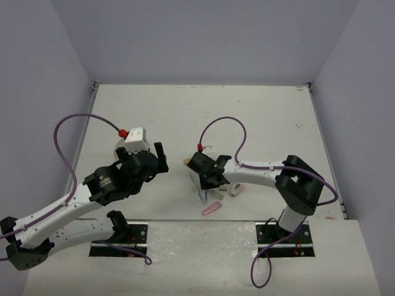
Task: Sort the stationery into containers
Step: Pick up the pen from the center of the board.
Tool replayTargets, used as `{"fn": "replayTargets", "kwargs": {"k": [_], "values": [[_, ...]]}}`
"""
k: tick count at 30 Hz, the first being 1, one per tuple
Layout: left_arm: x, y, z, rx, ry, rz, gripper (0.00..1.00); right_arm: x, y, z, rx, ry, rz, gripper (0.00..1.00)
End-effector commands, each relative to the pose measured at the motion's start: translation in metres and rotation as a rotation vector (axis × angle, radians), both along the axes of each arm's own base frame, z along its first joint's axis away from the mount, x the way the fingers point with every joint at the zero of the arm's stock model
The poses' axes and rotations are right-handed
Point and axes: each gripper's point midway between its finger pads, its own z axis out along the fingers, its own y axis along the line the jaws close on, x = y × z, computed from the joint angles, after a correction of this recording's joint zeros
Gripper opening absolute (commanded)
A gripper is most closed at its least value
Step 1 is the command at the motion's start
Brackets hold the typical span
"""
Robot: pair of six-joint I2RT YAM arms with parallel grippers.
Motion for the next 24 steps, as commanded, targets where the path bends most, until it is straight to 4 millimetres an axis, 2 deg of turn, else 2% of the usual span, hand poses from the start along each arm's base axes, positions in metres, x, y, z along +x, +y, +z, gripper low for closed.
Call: {"fn": "replayTargets", "kwargs": {"k": [1,8,19,24], "values": [[0.004,-0.002,0.001,0.016,-0.019,-0.008,0.99,0.008,0.006,0.002,-0.004,-0.028,-0.031,0.27],[0.004,-0.002,0.004,0.009,-0.031,-0.012,0.99,0.007,0.012,-0.003,0.012,-0.019,-0.021,0.25],[0.003,-0.004,0.000,0.011,-0.018,-0.023,0.99,0.010,0.003,-0.017,-0.040,-0.014,-0.050,0.15],[0.001,-0.012,-0.002,-0.032,-0.005,-0.046,1.00,0.014,-0.004,-0.009,-0.060,-0.043,-0.083,0.07]]}}
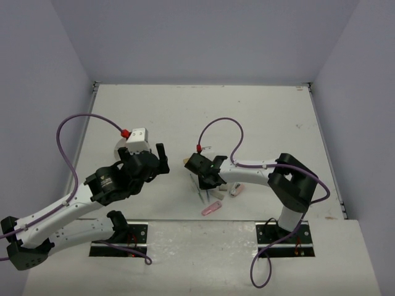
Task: Sort the stationery into containers
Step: Pick up the pen from the center of the board.
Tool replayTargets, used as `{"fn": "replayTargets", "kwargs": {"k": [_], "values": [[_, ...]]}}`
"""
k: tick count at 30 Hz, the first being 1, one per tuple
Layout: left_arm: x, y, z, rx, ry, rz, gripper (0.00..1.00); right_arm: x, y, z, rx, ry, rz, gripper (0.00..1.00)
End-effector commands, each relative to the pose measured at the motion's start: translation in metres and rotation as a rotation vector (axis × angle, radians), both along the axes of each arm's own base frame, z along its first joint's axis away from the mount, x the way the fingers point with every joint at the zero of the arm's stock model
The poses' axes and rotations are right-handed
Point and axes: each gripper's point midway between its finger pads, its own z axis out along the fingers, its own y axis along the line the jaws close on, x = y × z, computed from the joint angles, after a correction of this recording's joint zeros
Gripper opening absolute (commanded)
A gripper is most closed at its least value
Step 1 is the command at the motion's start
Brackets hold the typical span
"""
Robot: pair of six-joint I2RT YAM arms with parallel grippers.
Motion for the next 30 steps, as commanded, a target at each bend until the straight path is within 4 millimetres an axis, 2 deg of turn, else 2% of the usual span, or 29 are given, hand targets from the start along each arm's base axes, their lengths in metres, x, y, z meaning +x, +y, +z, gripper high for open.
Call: {"fn": "replayTargets", "kwargs": {"k": [1,5,7,12,14,16,19,21,22,23,26,30], "values": [[0.000,-0.011,0.001,-0.052,-0.004,-0.028,1.00,0.010,-0.008,0.006,-0.038,-0.050,-0.062,0.06],[-0.001,-0.022,-0.017,-0.108,0.060,0.014,0.99,0.022,-0.007,0.042,-0.009,-0.127,-0.079,0.01],[-0.002,-0.026,-0.035,-0.105,0.125,0.062,0.99,0.030,-0.011,0.065,0.003,-0.181,-0.089,0.00],[-0.006,-0.035,-0.059,-0.128,0.236,0.159,0.96,0.037,-0.024,0.117,0.043,-0.275,-0.109,0.00],[-0.007,-0.042,-0.070,-0.164,0.275,0.198,0.93,0.037,-0.030,0.133,0.068,-0.302,-0.117,0.00],[-0.010,-0.047,-0.079,-0.197,0.315,0.232,0.86,0.035,-0.039,0.148,0.092,-0.332,-0.127,0.00],[-0.014,-0.062,-0.096,-0.223,0.376,0.235,0.69,0.032,-0.054,0.167,0.117,-0.372,-0.145,0.00],[-0.018,-0.078,-0.107,-0.236,0.422,0.206,0.63,0.030,-0.066,0.172,0.129,-0.389,-0.158,0.00],[-0.019,-0.083,-0.111,-0.233,0.438,0.198,0.58,0.030,-0.069,0.175,0.139,-0.395,-0.163,0.00],[-0.021,-0.089,-0.116,-0.232,0.456,0.192,0.48,0.029,-0.075,0.172,0.132,-0.395,-0.171,0.00],[-0.025,-0.103,-0.124,-0.216,0.477,0.182,0.46,0.029,-0.088,0.170,0.131,-0.398,-0.194,0.00],[-0.025,-0.115,-0.133,-0.181,0.491,0.177,0.44,0.026,-0.096,0.165,0.128,-0.391,-0.199,0.00]]}}
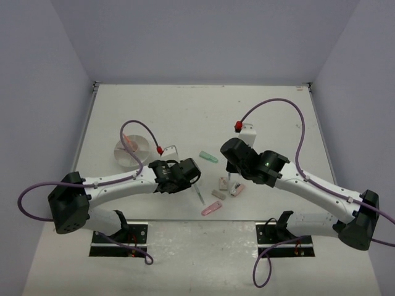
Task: Sort the stationery into containers
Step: Pick up the pen from the center of the board, then close the pen cap on the pen.
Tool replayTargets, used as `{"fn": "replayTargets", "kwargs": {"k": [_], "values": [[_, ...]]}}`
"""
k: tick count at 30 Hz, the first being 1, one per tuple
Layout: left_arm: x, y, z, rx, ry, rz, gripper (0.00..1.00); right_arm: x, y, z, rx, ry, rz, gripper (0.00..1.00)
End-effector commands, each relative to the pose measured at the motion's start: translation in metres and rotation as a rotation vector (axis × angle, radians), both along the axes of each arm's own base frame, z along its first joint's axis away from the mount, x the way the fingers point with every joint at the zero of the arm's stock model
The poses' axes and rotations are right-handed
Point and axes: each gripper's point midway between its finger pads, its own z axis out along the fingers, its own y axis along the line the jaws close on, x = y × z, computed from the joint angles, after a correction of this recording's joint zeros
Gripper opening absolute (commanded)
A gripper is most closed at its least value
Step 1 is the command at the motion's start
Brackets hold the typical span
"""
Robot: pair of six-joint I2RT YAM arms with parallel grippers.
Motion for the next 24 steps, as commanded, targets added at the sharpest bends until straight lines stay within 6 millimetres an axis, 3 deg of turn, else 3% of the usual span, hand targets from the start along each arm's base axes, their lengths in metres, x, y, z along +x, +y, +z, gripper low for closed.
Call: {"fn": "replayTargets", "kwargs": {"k": [1,6,24], "values": [[0.008,-0.028,0.009,-0.075,-0.014,0.028,0.43,-0.001,-0.014,-0.007,-0.041,-0.007,-0.026,0.00],[0.011,-0.037,-0.010,-0.019,0.020,0.013,0.33,-0.002,-0.019,-0.010,-0.041,-0.018,-0.026,0.00],[0.019,-0.051,-0.036,0.050,0.050,-0.015,0.25,-0.001,-0.023,-0.023,-0.040,-0.009,-0.013,0.00]]}}
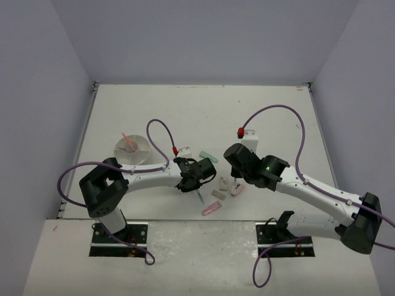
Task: Sort the stationery into containers
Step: Close the pen cap on the pen.
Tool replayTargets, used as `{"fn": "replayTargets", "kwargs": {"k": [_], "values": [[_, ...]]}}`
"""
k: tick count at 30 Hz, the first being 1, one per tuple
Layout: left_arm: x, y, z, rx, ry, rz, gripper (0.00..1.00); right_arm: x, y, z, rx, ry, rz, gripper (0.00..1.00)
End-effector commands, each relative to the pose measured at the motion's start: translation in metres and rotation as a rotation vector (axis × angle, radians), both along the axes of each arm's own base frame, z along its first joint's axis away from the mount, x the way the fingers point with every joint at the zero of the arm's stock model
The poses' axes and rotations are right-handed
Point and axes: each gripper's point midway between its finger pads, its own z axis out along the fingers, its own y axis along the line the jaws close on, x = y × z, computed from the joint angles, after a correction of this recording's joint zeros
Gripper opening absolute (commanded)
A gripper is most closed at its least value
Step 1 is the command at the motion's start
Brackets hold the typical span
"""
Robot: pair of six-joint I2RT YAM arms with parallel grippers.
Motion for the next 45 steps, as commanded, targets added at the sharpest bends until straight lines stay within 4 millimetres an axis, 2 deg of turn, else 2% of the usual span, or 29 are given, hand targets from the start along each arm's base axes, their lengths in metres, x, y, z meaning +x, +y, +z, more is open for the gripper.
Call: {"fn": "replayTargets", "kwargs": {"k": [1,6,19,26,29,32,33,35,38,41,42,43,44,45], "values": [[0.009,-0.016,0.006,-0.038,-0.028,-0.006,0.25,0.005,0.001,0.008,0.030,-0.041,-0.008,0.00],[0.011,-0.018,0.004,-0.032,-0.029,-0.006,0.20,0.004,0.002,0.005,0.033,-0.037,0.003,0.00],[0.010,-0.012,-0.011,0.014,-0.014,0.002,0.19,0.003,0.004,0.003,0.043,-0.036,0.018,0.00],[0.008,-0.007,-0.017,0.032,-0.009,0.007,0.02,0.002,0.007,0.001,0.055,-0.035,0.031,0.00],[0.009,-0.006,-0.011,0.023,-0.022,0.009,0.00,0.001,0.010,-0.001,0.069,-0.031,0.052,0.00],[0.015,-0.004,0.012,0.002,-0.079,-0.004,0.00,-0.004,0.022,0.003,0.128,-0.044,0.127,0.00],[0.019,-0.003,0.018,0.004,-0.102,-0.019,0.00,-0.003,0.027,0.010,0.168,-0.066,0.149,0.00],[0.029,-0.005,0.047,-0.031,-0.192,-0.069,0.00,-0.013,0.046,0.024,0.286,-0.101,0.269,0.00],[0.040,-0.010,0.090,-0.130,-0.338,-0.139,0.00,-0.034,0.064,0.028,0.413,-0.106,0.408,0.00],[0.044,-0.021,0.154,-0.310,-0.558,-0.298,0.00,-0.048,0.075,0.049,0.580,-0.183,0.494,0.00],[0.043,-0.031,0.190,-0.421,-0.660,-0.356,0.00,-0.050,0.077,0.056,0.624,-0.221,0.514,0.00],[0.034,-0.034,0.188,-0.465,-0.676,-0.418,0.00,-0.056,0.081,0.061,0.662,-0.227,0.548,0.00],[0.032,-0.037,0.221,-0.566,-0.779,-0.433,0.00,-0.061,0.085,0.065,0.701,-0.233,0.584,0.00],[0.027,-0.036,0.239,-0.632,-0.844,-0.456,0.00,-0.066,0.088,0.073,0.741,-0.249,0.613,0.00]]}}
